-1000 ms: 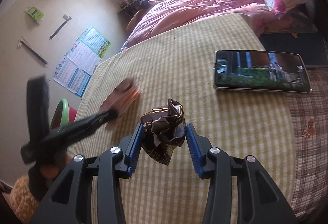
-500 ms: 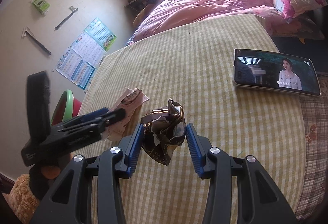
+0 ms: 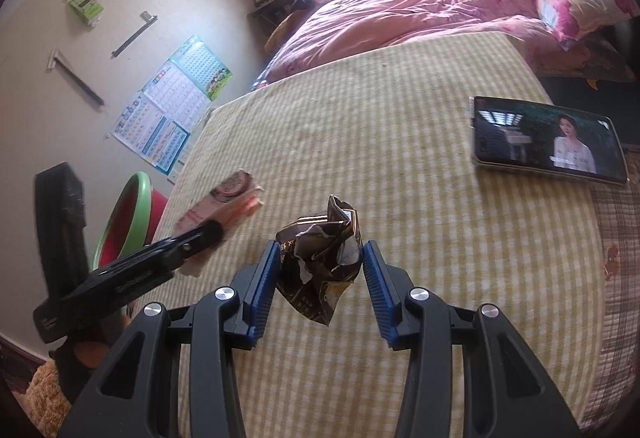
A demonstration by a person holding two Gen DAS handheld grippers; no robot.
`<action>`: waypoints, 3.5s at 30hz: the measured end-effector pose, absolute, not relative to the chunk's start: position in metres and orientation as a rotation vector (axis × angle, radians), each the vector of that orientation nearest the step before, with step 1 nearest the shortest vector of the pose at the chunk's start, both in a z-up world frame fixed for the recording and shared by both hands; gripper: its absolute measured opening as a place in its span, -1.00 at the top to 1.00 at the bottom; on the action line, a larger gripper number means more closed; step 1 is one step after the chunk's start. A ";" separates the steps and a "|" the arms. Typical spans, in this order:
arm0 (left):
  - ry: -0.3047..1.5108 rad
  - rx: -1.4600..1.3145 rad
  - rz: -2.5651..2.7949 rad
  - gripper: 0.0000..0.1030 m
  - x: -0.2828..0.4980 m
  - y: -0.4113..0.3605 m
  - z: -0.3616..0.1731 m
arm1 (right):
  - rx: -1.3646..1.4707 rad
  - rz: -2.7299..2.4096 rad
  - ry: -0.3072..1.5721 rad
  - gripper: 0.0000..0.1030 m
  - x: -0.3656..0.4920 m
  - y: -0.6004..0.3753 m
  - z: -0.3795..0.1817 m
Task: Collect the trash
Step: 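Carry the brown wrapper and white paper over the red bin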
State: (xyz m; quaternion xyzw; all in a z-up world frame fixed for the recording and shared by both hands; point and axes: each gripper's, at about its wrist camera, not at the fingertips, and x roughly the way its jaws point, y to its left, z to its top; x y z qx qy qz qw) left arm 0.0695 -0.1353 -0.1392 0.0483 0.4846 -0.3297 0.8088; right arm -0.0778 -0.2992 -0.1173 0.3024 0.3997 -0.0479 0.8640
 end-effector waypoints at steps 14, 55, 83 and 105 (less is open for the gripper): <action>0.981 0.008 -0.590 0.39 0.077 -0.068 -0.117 | 0.554 -0.004 0.865 0.19 -0.035 -0.254 -0.110; 0.914 -0.062 -0.507 0.39 0.126 0.066 -0.097 | 0.429 0.081 0.851 0.19 0.051 -0.132 -0.092; 0.894 -0.092 -0.486 0.39 0.140 0.111 -0.092 | 0.383 0.090 0.824 0.19 0.067 -0.096 -0.078; 0.894 -0.117 -0.416 0.39 0.156 0.156 -0.101 | 0.351 0.143 0.838 0.18 0.097 -0.055 -0.082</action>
